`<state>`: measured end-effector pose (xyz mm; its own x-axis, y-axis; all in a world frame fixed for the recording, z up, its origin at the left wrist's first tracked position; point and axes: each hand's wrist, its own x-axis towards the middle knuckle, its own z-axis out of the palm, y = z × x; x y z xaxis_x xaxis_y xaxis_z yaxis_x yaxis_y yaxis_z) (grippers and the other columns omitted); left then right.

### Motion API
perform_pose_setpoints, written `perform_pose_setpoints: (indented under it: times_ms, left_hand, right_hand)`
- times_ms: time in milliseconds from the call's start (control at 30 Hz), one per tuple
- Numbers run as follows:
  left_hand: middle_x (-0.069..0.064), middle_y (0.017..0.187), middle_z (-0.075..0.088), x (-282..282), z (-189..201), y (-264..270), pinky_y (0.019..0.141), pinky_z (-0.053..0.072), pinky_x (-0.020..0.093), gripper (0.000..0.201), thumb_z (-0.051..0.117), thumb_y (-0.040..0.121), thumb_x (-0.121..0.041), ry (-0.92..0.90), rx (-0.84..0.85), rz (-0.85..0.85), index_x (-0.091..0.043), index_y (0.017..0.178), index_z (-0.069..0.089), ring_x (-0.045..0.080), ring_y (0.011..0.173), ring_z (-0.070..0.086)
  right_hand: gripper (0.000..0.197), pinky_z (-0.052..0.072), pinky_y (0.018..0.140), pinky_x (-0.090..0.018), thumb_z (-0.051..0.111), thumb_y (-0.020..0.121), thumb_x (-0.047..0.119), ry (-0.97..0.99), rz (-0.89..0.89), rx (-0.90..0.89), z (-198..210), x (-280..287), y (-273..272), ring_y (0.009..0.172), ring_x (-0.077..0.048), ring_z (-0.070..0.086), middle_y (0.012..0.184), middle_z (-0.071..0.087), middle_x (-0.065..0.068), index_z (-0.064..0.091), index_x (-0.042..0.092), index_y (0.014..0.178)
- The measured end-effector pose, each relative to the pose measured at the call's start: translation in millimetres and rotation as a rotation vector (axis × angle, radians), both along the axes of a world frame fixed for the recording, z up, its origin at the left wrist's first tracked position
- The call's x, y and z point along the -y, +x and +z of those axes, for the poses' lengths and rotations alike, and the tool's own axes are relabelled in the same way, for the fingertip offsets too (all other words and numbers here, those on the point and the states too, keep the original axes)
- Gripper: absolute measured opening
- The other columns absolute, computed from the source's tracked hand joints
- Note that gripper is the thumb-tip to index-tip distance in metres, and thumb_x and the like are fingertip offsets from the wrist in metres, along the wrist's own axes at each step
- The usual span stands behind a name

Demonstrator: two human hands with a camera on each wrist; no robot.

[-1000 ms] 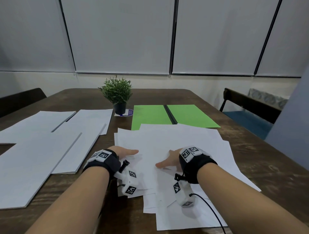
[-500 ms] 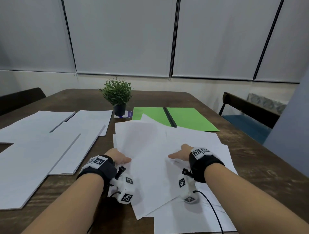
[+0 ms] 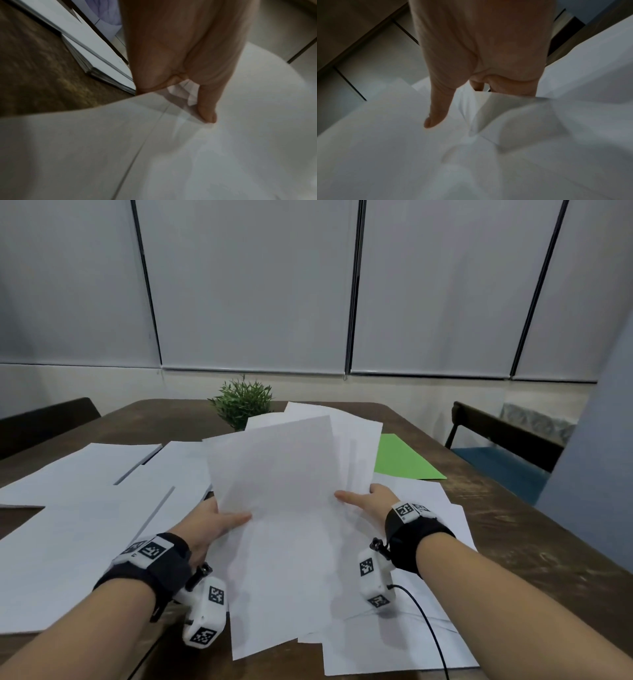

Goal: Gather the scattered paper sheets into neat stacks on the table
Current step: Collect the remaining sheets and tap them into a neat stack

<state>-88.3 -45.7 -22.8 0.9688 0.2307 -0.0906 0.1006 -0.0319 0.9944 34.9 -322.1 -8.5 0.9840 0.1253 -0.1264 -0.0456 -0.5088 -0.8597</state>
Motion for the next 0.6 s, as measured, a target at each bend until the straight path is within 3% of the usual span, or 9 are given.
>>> perform_pose_setpoints:
  times_ms: [100,233,367,500,600]
  left_hand:
    - [0.015,0.104,0.071,0,-9,-2,0.082,0.054,0.047,0.031,0.063,0.087,0.002,0.004,-0.002,0.064,-0.013,0.114,0.060,0.035,0.092,0.067]
    - [0.010,0.109,0.067,11,-15,-1,0.089,0.051,0.041,0.033,0.063,0.088,-0.002,0.077,0.029,0.151,-0.012,0.119,0.057,0.028,0.097,0.064]
    - [0.005,0.113,0.068,12,-5,3,0.096,0.048,0.049,0.031,0.065,0.089,-0.011,0.056,0.135,0.189,-0.017,0.118,0.058,0.027,0.103,0.064]
    - [0.004,0.115,0.068,16,36,9,0.093,0.051,0.044,0.034,0.064,0.090,-0.020,0.002,0.331,0.256,-0.015,0.123,0.056,0.022,0.102,0.066]
    - [0.002,0.115,0.067,24,75,13,0.092,0.052,0.038,0.036,0.065,0.090,-0.023,0.004,0.499,0.281,-0.013,0.122,0.053,0.018,0.105,0.065]
  right_hand:
    - [0.062,0.051,0.087,-0.033,0.087,0.062,0.041,0.079,0.066,0.000,-4,-10,-5,0.099,-0.023,0.065,0.105,0.069,-0.004,0.060,0.011,0.108]
    - [0.052,0.052,0.093,-0.033,0.082,0.069,0.009,0.054,0.044,0.025,-18,-29,-10,0.102,-0.025,0.065,0.108,0.068,-0.006,0.057,0.005,0.115]
    - [0.040,0.051,0.091,-0.034,0.070,0.076,-0.001,0.138,0.017,0.153,-6,-31,-13,0.103,-0.026,0.065,0.113,0.068,-0.013,0.061,0.005,0.114]
    - [0.029,0.056,0.083,-0.038,0.065,0.077,-0.002,0.324,0.000,0.334,35,-37,-11,0.097,-0.028,0.068,0.102,0.071,-0.010,0.067,0.010,0.103]
    - [0.026,0.055,0.084,-0.041,0.063,0.078,-0.004,0.532,0.018,0.415,71,-45,-12,0.090,-0.025,0.068,0.097,0.072,-0.009,0.064,0.017,0.093]
